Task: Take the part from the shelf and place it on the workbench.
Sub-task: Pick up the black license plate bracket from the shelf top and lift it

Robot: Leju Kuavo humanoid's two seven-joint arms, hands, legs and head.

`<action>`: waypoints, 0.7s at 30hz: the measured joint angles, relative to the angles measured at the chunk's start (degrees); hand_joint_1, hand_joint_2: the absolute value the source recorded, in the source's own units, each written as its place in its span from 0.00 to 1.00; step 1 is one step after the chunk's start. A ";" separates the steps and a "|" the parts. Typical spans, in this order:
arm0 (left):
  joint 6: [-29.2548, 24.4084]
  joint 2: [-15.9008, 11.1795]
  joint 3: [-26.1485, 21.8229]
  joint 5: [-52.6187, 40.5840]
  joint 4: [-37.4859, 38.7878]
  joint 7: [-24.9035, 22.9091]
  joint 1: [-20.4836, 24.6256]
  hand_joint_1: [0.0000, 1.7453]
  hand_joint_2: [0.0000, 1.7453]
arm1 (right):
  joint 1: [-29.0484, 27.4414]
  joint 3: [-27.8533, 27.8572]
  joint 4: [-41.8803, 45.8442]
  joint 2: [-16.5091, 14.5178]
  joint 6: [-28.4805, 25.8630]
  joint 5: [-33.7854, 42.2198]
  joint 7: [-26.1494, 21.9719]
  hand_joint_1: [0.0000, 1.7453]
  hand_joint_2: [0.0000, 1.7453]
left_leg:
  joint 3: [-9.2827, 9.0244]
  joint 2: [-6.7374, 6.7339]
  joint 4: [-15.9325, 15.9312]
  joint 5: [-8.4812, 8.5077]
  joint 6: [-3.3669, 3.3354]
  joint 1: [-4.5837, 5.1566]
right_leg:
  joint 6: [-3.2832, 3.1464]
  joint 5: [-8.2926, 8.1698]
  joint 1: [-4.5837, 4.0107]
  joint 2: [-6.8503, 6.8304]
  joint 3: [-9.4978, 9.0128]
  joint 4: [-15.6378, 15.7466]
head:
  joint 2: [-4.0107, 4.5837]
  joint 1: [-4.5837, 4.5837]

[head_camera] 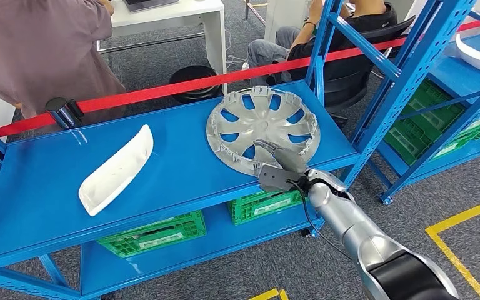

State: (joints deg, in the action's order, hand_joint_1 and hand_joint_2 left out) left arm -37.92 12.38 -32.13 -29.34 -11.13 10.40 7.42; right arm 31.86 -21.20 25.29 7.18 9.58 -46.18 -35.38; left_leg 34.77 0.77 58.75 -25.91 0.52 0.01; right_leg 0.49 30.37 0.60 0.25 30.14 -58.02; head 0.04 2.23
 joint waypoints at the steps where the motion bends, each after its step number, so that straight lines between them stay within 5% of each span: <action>1: 0.00 0.04 -0.11 0.14 0.00 -0.04 0.00 0.00 0.00 | -0.11 -0.20 -0.16 0.03 0.20 -0.33 0.34 0.00 1.00 | 0.00 0.00 0.00 0.00 0.00 0.00 | 0.00 0.00 0.00 0.00 0.00 0.00 | 0.00 0.00; 21: 0.14 1.02 -1.37 0.42 0.02 -0.92 0.08 0.00 0.00 | -0.23 -3.83 -1.22 6.82 1.43 -1.84 2.63 0.00 1.00 | -0.25 0.02 0.05 -0.03 -0.05 0.00 | 0.02 0.01 0.03 -0.02 -0.22 0.03 | 0.00 0.00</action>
State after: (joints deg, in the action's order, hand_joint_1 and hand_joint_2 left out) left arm -37.79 13.40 -33.51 -28.92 -11.10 9.48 7.51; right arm 31.63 -25.03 24.06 14.00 11.02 -48.02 -32.75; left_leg 34.51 0.80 58.80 -25.94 0.47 0.01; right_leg 0.52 30.38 0.63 0.23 29.92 -57.98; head 0.04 2.23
